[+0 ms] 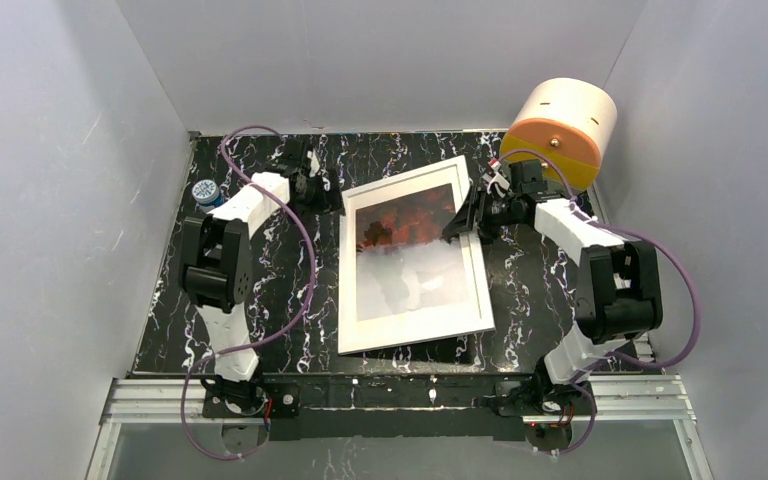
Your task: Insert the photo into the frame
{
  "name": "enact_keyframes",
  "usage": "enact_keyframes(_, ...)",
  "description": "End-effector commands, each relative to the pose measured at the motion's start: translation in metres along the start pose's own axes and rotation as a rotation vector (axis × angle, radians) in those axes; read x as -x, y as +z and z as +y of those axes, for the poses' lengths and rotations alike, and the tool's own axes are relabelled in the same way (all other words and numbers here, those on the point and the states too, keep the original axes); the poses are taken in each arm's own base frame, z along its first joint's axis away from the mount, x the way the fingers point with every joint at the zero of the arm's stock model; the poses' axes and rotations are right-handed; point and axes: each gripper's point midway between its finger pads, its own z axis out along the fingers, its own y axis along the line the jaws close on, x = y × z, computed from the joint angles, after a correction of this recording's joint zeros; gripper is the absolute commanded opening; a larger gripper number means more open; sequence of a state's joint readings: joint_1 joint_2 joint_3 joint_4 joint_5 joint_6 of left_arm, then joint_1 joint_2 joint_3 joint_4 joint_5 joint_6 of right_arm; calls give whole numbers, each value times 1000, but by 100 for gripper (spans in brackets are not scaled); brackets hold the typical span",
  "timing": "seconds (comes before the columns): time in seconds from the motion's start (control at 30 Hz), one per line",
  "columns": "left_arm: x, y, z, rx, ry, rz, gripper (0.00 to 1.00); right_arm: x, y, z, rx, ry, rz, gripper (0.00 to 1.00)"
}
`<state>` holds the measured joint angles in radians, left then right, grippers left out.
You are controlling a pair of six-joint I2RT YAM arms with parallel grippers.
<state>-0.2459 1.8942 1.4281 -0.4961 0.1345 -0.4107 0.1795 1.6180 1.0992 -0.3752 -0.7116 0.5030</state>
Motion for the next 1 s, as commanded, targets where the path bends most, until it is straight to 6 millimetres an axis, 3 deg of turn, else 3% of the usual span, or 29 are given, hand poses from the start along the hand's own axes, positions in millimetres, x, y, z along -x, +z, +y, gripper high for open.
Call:
enact_keyframes(0.0, 49, 3, -18, -58, 82, -124, 88, 8, 11, 0, 54, -79, -5, 59)
enact_keyframes(0.27, 106, 29, -46, -141, 147, -224, 89, 25, 28, -25, -34, -104, -2, 67)
enact_keyframes(0.43, 128, 58, -61, -208, 137, -257, 90, 33, 25, -43, -148, -105, -46, 79)
enact_keyframes(0.57, 139, 81, -65, -229, 127, -270, 90, 40, 20, -53, -230, -101, -102, 83)
enact_keyframes(0.77, 158, 98, -64, -221, 151, -344, 96, 58, -7, -67, -428, -92, -244, 85)
enact_keyframes(0.83, 161, 101, -62, -215, 163, -371, 97, 60, -24, -63, -488, -51, -290, 85)
enact_keyframes(0.97, 162, 105, -66, -248, 191, -383, 98, 36, -47, -52, -516, -16, -301, 85)
